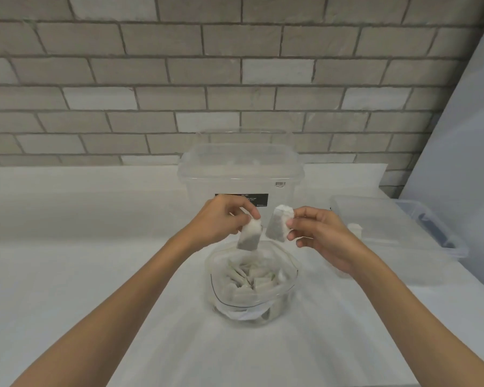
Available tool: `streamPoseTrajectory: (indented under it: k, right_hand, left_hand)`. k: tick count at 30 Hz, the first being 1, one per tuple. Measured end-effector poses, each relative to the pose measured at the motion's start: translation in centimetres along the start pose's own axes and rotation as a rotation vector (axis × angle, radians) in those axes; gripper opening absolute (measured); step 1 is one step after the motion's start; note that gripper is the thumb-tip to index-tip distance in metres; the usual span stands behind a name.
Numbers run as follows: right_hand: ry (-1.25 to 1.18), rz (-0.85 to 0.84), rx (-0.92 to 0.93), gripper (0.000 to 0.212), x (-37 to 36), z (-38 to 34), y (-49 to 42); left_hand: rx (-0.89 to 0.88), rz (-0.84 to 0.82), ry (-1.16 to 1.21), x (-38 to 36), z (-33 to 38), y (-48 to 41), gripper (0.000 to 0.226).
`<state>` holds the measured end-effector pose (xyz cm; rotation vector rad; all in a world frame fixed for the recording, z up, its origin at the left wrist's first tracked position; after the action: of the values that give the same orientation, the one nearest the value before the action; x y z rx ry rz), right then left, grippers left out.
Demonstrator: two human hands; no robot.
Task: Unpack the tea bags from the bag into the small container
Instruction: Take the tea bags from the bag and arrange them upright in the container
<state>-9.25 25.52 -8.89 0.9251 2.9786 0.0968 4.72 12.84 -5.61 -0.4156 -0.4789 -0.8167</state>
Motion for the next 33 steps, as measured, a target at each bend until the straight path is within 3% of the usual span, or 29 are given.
streamPoseTrajectory:
  k: [11,16,19,24,29,33]
  right_hand:
    - [-0.017,0.09,0.129,0.009,10.0,-6.0,0.4]
    - [0.054,0.117,0.115,0.011,15.2,-7.1,-0.5]
    - [0.254,0.153,0.18,0.02,18.5,-8.2,-1.2]
    - [0.513,0.205,0.323,0.009,23.1,-9.2,-2.4]
    - [0.833,0.257,0.345,0.004,27.4,-7.9,-4.5]
    - [1.105,0.206,0.312,0.012,29.1,-5.4,-6.1]
  left_hand:
    - [-0.091,-0.07,0.251,-7.3,9.5,-4.6,0.016]
    - [-0.162,-0.098,0.173,-12.0,12.2,-7.5,0.009]
    - [-0.169,-0.079,0.159,-14.4,13.1,-9.6,0.006]
    - [-0.161,-0.105,0.141,-19.3,13.8,-12.6,0.009]
    - [-0.168,-0.099,0.018,-23.8,13.4,-15.5,0.007]
    - [-0.113,-0.126,-0.172,-28.2,11.3,-17.8,0.023]
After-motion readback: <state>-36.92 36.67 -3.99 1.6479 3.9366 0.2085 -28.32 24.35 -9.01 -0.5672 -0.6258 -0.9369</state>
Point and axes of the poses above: each hand's wrist, its own y-axis away from the middle knuckle, its own x-axis out of the back of the hand, z = x × y, the point moved 8 cm from there along -y, towards the middle knuckle, and after that the axes turned 6 degrees about z, right-handed, at the moved point
